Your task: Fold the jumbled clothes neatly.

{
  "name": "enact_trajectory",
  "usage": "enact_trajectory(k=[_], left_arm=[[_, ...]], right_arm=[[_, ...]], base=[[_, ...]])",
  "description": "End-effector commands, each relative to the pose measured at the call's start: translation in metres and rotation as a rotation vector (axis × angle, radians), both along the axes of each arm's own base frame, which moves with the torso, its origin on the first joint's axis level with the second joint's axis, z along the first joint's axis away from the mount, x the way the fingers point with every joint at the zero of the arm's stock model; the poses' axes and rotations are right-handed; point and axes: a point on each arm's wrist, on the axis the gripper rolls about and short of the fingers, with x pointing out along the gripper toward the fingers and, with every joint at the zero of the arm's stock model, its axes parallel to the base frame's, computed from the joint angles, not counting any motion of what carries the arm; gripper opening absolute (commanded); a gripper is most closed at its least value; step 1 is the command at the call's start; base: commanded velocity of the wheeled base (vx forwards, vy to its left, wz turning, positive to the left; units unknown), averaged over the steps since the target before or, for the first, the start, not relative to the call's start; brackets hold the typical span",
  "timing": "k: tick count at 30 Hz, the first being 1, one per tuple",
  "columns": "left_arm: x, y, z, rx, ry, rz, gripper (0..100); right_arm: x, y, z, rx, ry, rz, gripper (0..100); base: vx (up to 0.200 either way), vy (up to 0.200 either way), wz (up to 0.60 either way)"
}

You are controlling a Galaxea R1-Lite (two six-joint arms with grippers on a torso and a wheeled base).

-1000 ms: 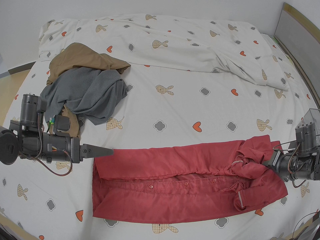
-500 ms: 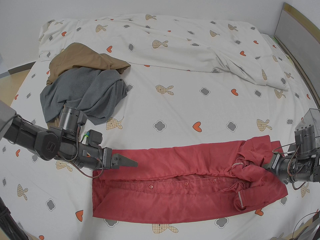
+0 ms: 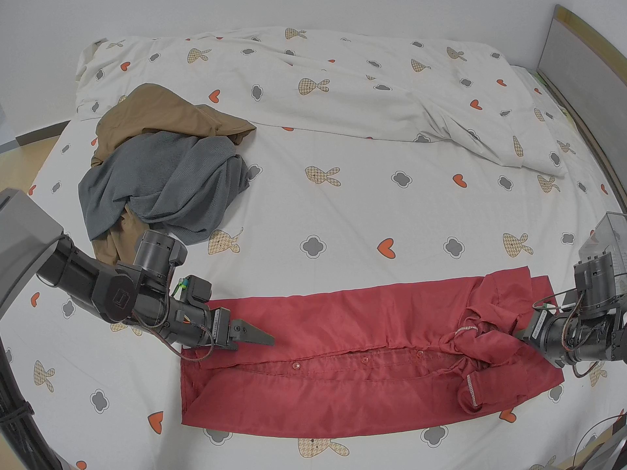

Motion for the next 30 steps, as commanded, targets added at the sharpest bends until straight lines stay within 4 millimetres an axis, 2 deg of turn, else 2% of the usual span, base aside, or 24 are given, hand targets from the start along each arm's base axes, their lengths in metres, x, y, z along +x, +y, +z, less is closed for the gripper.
enact_trajectory(k=[1,8,12,15,18,26,30], left_arm=[[0.0,0.001,-0.005,0.031,0.016,0.018,100],[0.001,0.001,-0.005,0.058,0.013,0.035,100],[0.0,0.001,-0.003,0.057,0.01,0.035,100],[-0.002,0.002,0.001,0.057,0.008,0.034,100],[-0.003,0.002,0.002,0.056,0.007,0.035,100],[-0.014,0.0,0.016,0.063,0.028,0.018,100],[-0.016,-0.002,0.018,0.07,0.046,0.006,100]], right_arm=[[0.0,-0.003,0.001,-0.003,-0.002,-0.015,0],[-0.001,-0.01,0.003,-0.021,0.005,-0.033,0],[-0.004,-0.012,0.013,-0.03,-0.011,-0.027,0],[-0.012,-0.013,0.033,-0.064,-0.042,0.012,0],[-0.021,-0.013,0.038,-0.079,-0.004,0.036,0],[-0.03,-0.012,0.023,-0.105,0.081,0.071,0],[-0.024,-0.011,0.013,-0.119,0.13,0.079,0]], base=[[0.0,0.0,0.0],[0.0,0.0,0.0],[0.0,0.0,0.0],[0.0,0.0,0.0],[0.0,0.0,0.0],[0.0,0.0,0.0],[0.0,0.0,0.0]])
